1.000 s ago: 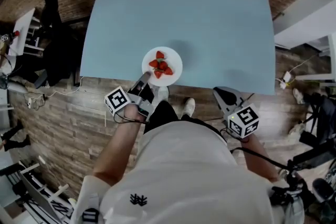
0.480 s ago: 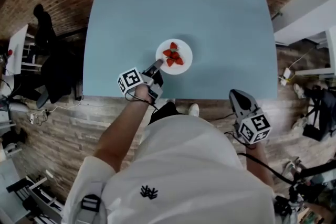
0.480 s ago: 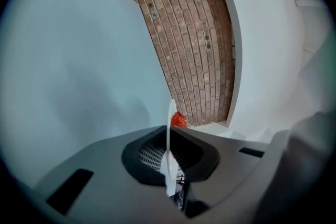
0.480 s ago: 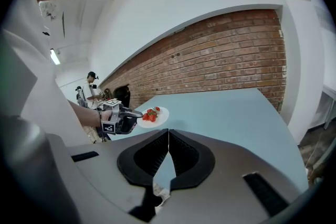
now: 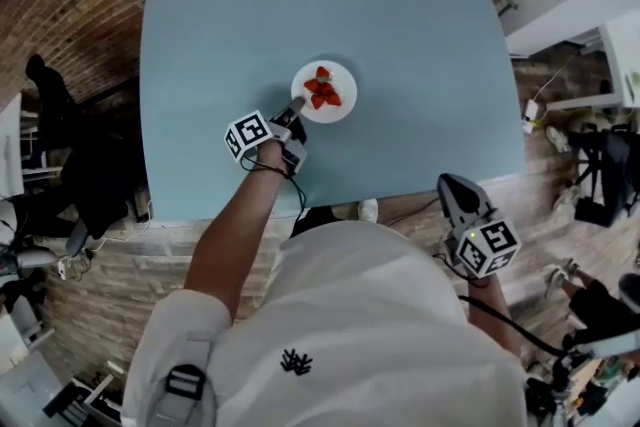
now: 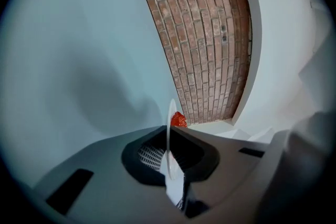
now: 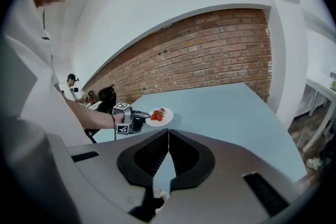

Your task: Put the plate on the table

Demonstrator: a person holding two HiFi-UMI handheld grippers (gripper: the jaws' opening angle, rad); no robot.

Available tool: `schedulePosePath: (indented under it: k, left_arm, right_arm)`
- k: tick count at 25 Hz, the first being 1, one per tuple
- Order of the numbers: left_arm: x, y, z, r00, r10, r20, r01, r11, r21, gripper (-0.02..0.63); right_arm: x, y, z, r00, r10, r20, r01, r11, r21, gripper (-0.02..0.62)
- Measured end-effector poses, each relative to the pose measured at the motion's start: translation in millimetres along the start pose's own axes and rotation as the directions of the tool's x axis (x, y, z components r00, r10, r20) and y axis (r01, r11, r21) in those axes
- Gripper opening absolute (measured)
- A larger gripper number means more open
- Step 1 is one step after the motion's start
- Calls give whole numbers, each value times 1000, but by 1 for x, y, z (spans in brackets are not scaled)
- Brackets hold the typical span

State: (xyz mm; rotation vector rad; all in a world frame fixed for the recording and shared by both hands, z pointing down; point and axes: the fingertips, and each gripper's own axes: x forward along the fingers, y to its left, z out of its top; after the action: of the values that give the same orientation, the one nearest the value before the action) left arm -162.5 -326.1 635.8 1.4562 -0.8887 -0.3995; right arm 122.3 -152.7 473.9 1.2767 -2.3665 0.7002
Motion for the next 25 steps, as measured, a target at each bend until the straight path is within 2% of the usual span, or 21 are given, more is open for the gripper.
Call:
schedulePosePath:
  k: [3,8,17,25]
  left_arm:
    - [18,15,8,1000,16,-19,-16,1000,-3,11]
    - [34,33,24,999,33,-43,-34,999,-7,11]
    - [44,44,25,996,53,-65,-54,999,-5,11]
    - [45,47,17,979,183,-87,-177,981,75,15]
  right_arm:
    - [2,-3,-4,1000,-28,-13,29,999,42,8]
    - [13,1,-3,997,-60,-45,61,997,42,8]
    - [18,3,-6,994,-88,-71,92,994,51,8]
    - [23,6,-5,994,-81,-71,85,995,57,8]
